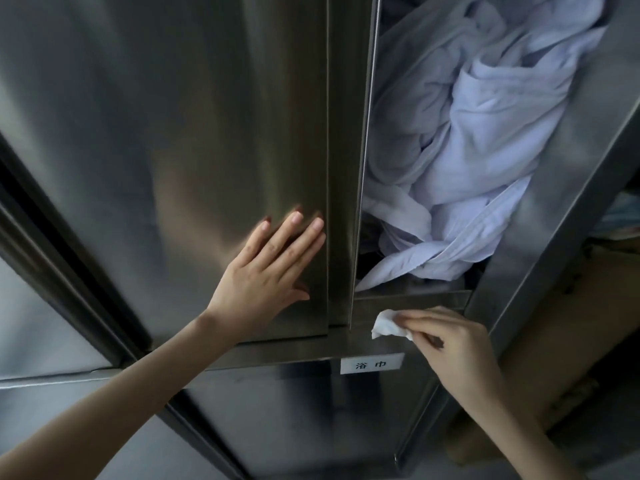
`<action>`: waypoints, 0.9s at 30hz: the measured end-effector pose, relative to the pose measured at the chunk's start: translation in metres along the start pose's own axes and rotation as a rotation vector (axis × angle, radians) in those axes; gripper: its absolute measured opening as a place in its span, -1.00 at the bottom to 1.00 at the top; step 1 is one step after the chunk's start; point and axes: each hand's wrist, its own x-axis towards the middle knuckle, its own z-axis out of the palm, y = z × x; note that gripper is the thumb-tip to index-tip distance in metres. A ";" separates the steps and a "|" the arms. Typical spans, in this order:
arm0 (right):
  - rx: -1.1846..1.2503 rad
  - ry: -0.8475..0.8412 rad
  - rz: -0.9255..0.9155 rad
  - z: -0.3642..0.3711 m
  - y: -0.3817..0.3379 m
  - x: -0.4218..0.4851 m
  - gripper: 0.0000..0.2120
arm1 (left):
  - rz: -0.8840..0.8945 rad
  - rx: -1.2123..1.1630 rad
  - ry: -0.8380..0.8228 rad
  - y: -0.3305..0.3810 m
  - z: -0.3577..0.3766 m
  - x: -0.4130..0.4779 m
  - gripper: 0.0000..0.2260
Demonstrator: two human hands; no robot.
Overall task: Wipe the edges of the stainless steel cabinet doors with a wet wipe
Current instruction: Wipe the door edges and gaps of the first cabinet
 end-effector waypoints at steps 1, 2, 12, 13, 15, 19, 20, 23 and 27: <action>0.000 0.041 0.024 -0.002 -0.001 -0.005 -0.66 | 0.000 0.003 0.003 0.002 0.000 0.002 -0.08; -0.006 0.070 0.050 -0.003 -0.003 -0.010 -0.66 | -0.001 0.006 0.005 0.003 0.001 0.004 -0.07; 0.110 0.243 0.297 0.000 0.006 -0.048 -0.72 | 0.016 0.027 -0.014 0.028 -0.010 0.032 0.00; 0.108 0.258 0.303 -0.001 0.008 -0.049 -0.73 | 0.018 0.021 -0.013 0.032 -0.011 0.037 0.00; 0.100 0.296 0.311 -0.004 0.012 -0.049 -0.75 | 0.019 0.006 -0.005 0.040 -0.013 0.046 0.00; 0.081 0.342 0.332 -0.009 0.019 -0.050 -0.77 | 0.019 0.005 0.005 0.057 -0.017 0.067 0.01; 0.073 0.351 0.331 -0.010 0.020 -0.051 -0.78 | 0.024 -0.013 0.016 0.062 -0.019 0.072 -0.01; 0.037 0.389 0.312 -0.015 0.022 -0.052 -0.85 | 0.075 -0.098 0.066 0.064 -0.022 0.080 -0.10; -0.012 0.418 0.309 -0.015 0.020 -0.048 -0.83 | 0.000 -0.102 0.090 0.045 -0.022 0.073 -0.19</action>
